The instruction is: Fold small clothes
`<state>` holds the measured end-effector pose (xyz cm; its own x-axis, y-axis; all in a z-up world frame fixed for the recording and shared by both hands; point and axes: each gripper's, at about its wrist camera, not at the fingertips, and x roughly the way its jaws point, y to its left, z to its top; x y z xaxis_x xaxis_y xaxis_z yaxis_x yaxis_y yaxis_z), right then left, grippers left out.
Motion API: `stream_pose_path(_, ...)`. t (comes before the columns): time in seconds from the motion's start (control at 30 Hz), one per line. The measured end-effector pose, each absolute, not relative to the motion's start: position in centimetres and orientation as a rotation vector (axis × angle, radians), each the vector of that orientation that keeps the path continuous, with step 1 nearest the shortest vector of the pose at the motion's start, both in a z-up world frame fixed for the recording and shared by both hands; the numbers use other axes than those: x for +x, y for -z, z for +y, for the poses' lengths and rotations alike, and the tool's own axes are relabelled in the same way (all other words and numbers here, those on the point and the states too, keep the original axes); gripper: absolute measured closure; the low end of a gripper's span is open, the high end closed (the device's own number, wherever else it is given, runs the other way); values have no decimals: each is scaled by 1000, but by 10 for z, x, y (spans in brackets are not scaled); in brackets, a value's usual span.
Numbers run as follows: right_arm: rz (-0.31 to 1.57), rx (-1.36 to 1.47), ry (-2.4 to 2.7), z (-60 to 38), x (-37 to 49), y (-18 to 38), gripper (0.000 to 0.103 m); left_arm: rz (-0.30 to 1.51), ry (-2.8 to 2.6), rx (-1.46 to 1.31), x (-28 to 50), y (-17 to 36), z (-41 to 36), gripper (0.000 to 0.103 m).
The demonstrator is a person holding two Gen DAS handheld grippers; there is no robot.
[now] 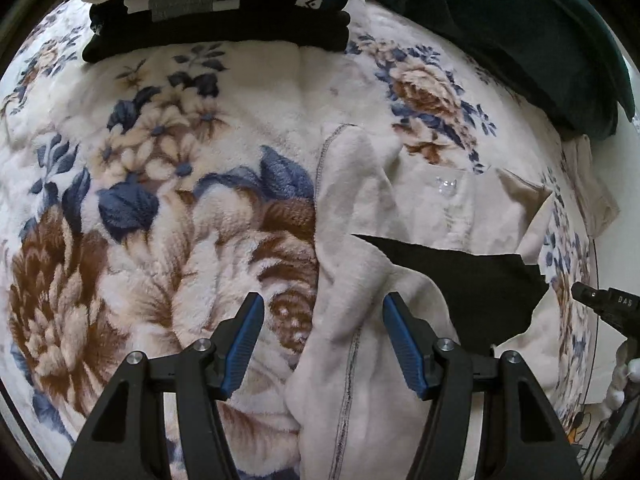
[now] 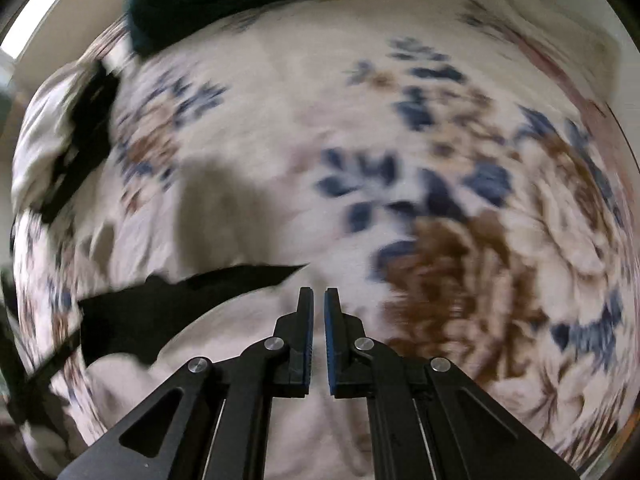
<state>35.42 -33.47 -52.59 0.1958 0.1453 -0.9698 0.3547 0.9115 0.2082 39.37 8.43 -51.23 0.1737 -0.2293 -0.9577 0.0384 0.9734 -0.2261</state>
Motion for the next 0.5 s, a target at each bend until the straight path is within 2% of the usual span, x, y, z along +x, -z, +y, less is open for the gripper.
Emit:
stream_pose_path(0.13, 1363, 505, 116, -352, 356, 523, 97, 1374, 191, -163, 393, 508, 84, 44)
stream_pose_path(0.2, 1390, 493, 9, -341, 363, 518, 92, 1372, 192, -156, 394, 507, 85, 44)
stream_pose_path(0.27, 1424, 419, -85, -319, 372, 516, 67, 1375, 181, -150, 396, 509, 84, 44)
stream_pose_path(0.3, 1434, 390, -131, -310, 375, 517, 49, 1376, 178, -151, 396, 509, 83, 44)
stream_pose_path(0.33, 1445, 356, -162, -300, 378, 520, 47, 1378, 172, -151, 397, 510, 83, 44)
stream_pose_path(0.4, 1489, 240, -207, -274, 386, 530, 47, 1376, 168, -148, 399, 509, 81, 44)
stream_pose_path(0.43, 1508, 191, -209, -266, 387, 536, 56, 1375, 170, -142, 400, 509, 78, 44)
stream_pose_path(0.47, 1517, 148, -203, -259, 386, 541, 70, 1373, 172, -133, 400, 508, 76, 44)
stream_pose_path(0.5, 1531, 103, -196, -252, 385, 546, 97, 1372, 177, -125, 400, 508, 74, 44)
